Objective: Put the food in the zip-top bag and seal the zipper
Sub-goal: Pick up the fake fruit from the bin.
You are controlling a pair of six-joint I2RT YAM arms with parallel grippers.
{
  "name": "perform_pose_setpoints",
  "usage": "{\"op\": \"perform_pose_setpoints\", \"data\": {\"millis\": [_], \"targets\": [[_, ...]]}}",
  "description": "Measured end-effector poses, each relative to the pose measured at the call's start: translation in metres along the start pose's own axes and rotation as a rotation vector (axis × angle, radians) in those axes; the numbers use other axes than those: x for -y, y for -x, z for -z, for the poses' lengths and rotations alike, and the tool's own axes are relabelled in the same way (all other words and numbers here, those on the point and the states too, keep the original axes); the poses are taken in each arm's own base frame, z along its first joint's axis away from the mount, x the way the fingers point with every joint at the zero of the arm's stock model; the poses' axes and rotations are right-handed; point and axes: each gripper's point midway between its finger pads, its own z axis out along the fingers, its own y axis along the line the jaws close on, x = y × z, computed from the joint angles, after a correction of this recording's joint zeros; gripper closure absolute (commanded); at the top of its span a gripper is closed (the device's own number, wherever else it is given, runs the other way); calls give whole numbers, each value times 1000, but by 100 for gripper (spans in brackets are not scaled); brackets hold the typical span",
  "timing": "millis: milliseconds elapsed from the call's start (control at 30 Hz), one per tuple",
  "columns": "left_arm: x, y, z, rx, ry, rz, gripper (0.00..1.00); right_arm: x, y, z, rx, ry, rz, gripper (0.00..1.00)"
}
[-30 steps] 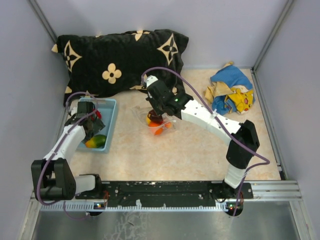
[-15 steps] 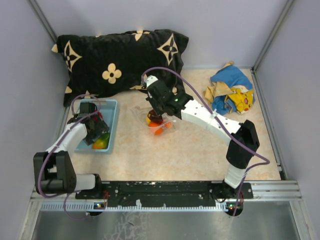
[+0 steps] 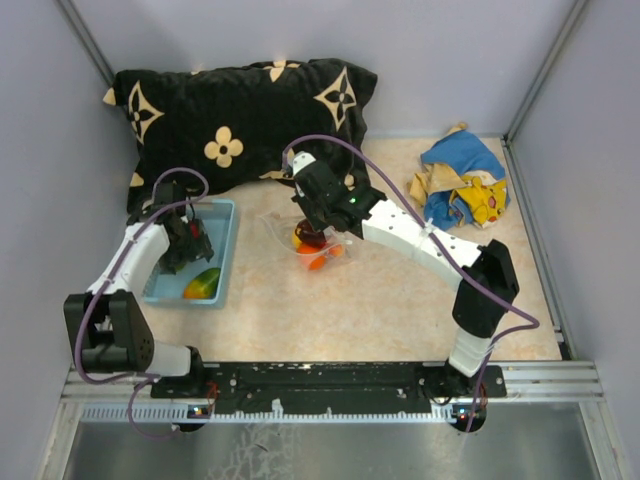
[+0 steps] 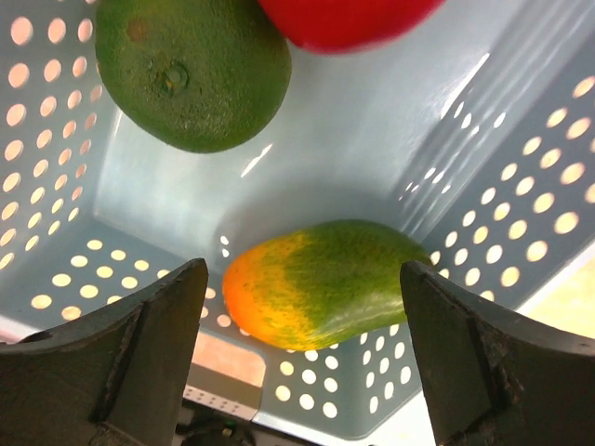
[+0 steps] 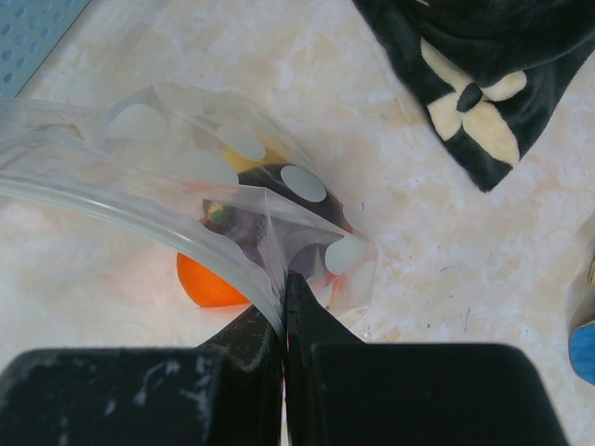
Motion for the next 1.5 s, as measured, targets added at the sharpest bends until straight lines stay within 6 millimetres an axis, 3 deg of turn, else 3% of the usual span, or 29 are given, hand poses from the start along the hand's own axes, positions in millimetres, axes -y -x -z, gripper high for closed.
{"op": "perform_pose_setpoints", "data": {"millis": [233, 533, 900, 1067, 1367, 1500], "targets": [[-5, -21, 2, -105, 11, -78, 14, -1, 0, 0, 0, 4, 0, 100], [9, -42, -9, -217, -43, -136, 15, -1, 0, 0, 0, 6, 0, 100], [20, -42, -18, -251, -90, -157, 14, -1, 0, 0, 0, 6, 0, 100], [24, -46, -36, -267, -82, -135, 14, -1, 0, 0, 1, 6, 0, 100], [29, -12, -35, -151, -78, -43, 14, -1, 1, 0, 4, 6, -1, 100], [30, -7, -27, -131, -87, -37, 13, -1, 2, 0, 6, 6, -1, 100]]}}
